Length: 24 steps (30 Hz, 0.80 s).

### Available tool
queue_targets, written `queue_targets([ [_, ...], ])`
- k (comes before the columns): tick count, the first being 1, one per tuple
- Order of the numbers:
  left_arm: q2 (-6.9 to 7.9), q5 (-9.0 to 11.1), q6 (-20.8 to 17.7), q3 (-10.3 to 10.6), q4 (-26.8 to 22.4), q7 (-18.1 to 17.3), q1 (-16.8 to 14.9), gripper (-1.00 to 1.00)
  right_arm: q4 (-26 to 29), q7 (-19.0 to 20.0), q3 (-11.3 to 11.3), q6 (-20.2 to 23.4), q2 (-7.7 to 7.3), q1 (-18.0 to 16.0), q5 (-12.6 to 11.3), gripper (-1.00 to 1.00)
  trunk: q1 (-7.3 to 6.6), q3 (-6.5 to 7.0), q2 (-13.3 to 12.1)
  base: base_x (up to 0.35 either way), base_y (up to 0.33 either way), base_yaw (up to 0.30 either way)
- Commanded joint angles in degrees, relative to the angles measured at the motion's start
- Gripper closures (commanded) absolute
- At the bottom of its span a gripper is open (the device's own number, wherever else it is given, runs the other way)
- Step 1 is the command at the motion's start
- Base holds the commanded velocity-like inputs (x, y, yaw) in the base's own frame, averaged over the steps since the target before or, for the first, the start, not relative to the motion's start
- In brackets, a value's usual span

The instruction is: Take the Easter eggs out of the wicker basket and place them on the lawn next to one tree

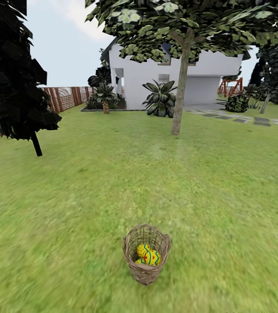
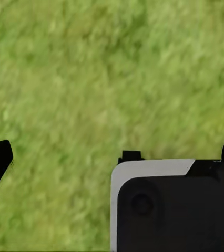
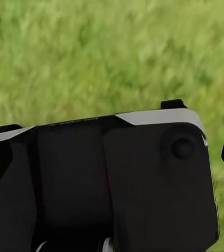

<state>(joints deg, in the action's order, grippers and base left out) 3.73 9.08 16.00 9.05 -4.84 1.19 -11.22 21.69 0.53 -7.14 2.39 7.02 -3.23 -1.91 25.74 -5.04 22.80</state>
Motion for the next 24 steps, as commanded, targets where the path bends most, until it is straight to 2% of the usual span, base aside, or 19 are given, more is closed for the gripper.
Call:
queue_targets([
  [1, 0.01, 0.5, 0.2, 0.5, 0.0, 0.1, 0.0, -1.0, 0.1, 0.1, -0.2, 0.3, 0.06, 0.0, -0.2, -1.0, 0.05, -0.08, 0.1, 0.132, 0.133, -0.244],
  [24, 0.0, 0.5, 0.2, 0.5, 0.0, 0.1, 0.0, -1.0, 0.1, 0.1, -0.2, 0.3, 0.06, 0.0, -0.2, -1.0, 0.05, 0.85, 0.1, 0.118, 0.133, -0.244],
])
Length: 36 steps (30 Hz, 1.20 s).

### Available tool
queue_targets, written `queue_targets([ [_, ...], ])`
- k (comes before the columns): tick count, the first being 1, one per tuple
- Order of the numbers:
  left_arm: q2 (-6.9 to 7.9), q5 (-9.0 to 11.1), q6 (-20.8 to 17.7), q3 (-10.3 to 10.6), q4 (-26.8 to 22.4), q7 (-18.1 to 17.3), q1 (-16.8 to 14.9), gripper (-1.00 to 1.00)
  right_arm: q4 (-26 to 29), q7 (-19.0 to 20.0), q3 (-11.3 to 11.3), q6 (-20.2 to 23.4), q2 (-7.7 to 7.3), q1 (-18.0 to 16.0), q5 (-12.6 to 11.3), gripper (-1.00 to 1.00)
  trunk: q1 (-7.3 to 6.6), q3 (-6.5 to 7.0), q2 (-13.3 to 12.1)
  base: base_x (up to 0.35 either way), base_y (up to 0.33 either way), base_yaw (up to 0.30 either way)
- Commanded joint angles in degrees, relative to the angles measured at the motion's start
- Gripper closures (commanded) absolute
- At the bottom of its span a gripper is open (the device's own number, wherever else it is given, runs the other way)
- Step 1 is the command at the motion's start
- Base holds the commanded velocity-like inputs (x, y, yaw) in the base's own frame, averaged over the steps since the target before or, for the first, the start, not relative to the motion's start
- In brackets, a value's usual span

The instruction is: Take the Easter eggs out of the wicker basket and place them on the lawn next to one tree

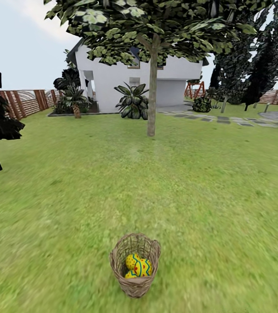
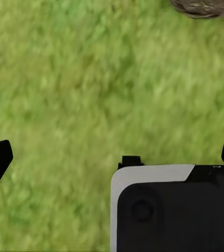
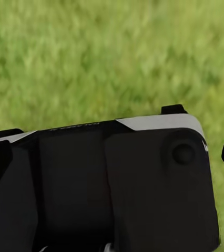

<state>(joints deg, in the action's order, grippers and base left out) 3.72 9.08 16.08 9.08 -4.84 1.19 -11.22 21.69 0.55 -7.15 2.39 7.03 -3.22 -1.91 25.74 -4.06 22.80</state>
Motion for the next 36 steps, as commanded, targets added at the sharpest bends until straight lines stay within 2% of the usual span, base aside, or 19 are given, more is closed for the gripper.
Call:
queue_targets([
  [1, 0.03, 0.5, 0.2, 0.5, 0.0, 0.1, 0.0, -1.0, 0.1, 0.1, -0.2, 0.3, 0.05, 0.0, -0.2, -1.0, 0.04, -0.08, 0.1, 0.061, 0.088, -0.244],
  [36, 0.01, 0.5, 0.2, 0.5, 0.0, 0.1, 0.0, -1.0, 0.1, 0.0, -0.2, 0.3, 0.09, 0.0, -0.2, -1.0, 0.04, 1.34, 0.1, 0.005, 0.026, -0.238],
])
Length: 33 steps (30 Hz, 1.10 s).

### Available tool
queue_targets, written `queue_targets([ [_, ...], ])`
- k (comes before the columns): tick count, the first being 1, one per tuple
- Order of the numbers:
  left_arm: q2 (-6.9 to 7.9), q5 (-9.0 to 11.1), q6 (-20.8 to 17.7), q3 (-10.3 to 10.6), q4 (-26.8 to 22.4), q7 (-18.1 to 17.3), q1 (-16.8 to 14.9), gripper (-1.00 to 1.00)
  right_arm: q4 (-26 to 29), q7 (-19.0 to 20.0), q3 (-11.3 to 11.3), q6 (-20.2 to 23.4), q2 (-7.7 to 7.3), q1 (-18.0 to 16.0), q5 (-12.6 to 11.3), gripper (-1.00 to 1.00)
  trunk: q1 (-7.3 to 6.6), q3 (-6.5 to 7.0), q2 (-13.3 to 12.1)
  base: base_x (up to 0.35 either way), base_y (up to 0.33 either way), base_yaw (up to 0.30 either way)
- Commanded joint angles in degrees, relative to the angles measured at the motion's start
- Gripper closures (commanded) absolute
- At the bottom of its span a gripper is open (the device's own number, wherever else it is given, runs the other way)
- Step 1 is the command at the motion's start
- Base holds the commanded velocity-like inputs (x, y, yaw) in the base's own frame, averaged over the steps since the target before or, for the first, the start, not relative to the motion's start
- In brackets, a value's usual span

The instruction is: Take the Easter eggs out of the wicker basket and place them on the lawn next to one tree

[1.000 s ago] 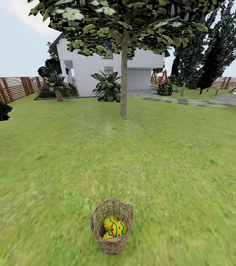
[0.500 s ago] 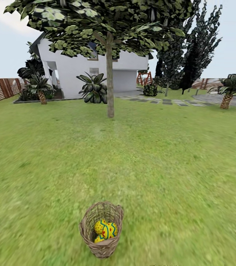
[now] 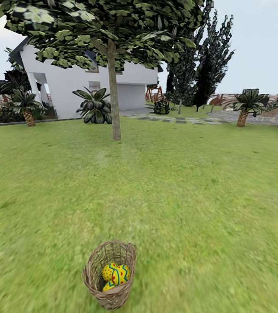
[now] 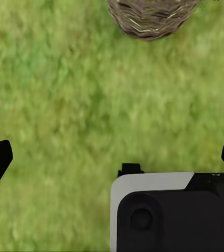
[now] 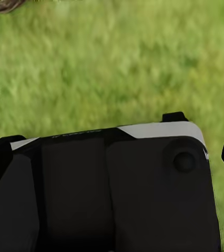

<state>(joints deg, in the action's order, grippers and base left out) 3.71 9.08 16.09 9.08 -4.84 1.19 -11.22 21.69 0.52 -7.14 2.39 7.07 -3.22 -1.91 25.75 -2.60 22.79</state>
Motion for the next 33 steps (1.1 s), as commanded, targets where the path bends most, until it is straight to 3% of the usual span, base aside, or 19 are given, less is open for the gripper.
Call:
queue_targets([
  [1, 0.02, 0.5, 0.2, 0.5, 0.0, 0.1, 0.0, -1.0, 0.1, 0.0, -0.2, 0.3, 0.05, 0.0, -0.2, -1.0, 0.04, -0.09, 0.1, 0.005, 0.178, -0.227],
  [12, 0.0, 0.4, 0.2, 0.5, 0.0, 0.1, 0.0, -1.0, 0.1, 0.1, -0.2, 0.3, 0.05, 0.0, -0.2, -1.0, 0.04, 0.14, 0.1, 0.082, 0.194, -0.112],
  [33, -0.02, 0.4, 0.2, 0.6, 0.0, 0.1, 0.0, -1.0, 0.1, 0.0, -0.2, 0.3, 0.05, 0.0, -0.2, -1.0, 0.04, -0.14, 0.1, 0.121, 0.097, 0.029],
])
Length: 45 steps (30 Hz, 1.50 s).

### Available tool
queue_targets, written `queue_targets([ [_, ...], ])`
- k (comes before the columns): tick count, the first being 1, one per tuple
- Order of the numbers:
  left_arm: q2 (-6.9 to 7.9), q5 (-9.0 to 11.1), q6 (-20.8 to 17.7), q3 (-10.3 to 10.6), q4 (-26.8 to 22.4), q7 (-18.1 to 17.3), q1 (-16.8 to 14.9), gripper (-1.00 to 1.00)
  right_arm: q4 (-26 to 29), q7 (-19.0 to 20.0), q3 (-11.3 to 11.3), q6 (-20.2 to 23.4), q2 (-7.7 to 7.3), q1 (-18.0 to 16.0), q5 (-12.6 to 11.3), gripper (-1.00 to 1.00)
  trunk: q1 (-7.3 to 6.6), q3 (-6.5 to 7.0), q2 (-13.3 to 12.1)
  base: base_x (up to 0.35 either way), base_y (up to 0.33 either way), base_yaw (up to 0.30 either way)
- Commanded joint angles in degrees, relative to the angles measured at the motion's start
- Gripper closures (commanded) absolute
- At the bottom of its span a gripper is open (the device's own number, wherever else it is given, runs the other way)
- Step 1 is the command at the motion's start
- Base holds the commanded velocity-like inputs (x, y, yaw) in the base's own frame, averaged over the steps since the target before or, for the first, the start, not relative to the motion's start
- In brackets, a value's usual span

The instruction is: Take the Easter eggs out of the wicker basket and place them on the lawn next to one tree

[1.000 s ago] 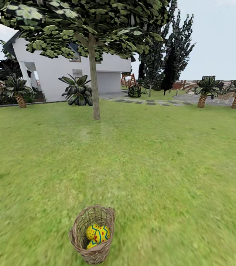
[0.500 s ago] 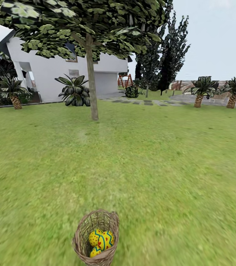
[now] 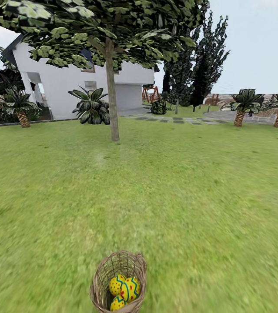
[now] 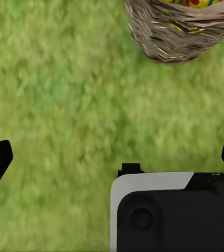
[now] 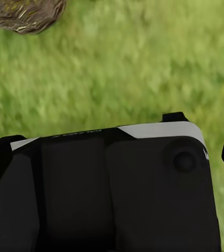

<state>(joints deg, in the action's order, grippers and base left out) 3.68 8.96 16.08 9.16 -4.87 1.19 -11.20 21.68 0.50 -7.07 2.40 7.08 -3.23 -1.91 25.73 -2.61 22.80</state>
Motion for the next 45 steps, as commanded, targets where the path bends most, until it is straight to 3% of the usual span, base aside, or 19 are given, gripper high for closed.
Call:
queue_targets([
  [1, 0.01, 0.5, 0.2, 0.5, 0.0, 0.1, 0.0, -1.0, 0.1, 0.0, -0.2, 0.2, 0.04, 0.0, -0.2, -1.0, 0.05, -0.13, 0.1, 0.197, 0.005, 0.005],
  [17, 0.01, 0.4, 0.2, 0.5, 0.0, 0.1, 0.0, -1.0, 0.1, 0.0, -0.2, 0.3, 0.04, 0.0, -0.2, -1.0, 0.05, -0.14, 0.1, 0.158, 0.001, 0.001],
  [45, 0.01, 0.5, 0.3, 0.5, 0.0, 0.1, 0.0, -1.0, 0.2, 0.0, -0.2, 0.3, 0.04, 0.0, -0.2, -1.0, 0.05, -0.14, 0.1, 0.006, -0.016, 0.001],
])
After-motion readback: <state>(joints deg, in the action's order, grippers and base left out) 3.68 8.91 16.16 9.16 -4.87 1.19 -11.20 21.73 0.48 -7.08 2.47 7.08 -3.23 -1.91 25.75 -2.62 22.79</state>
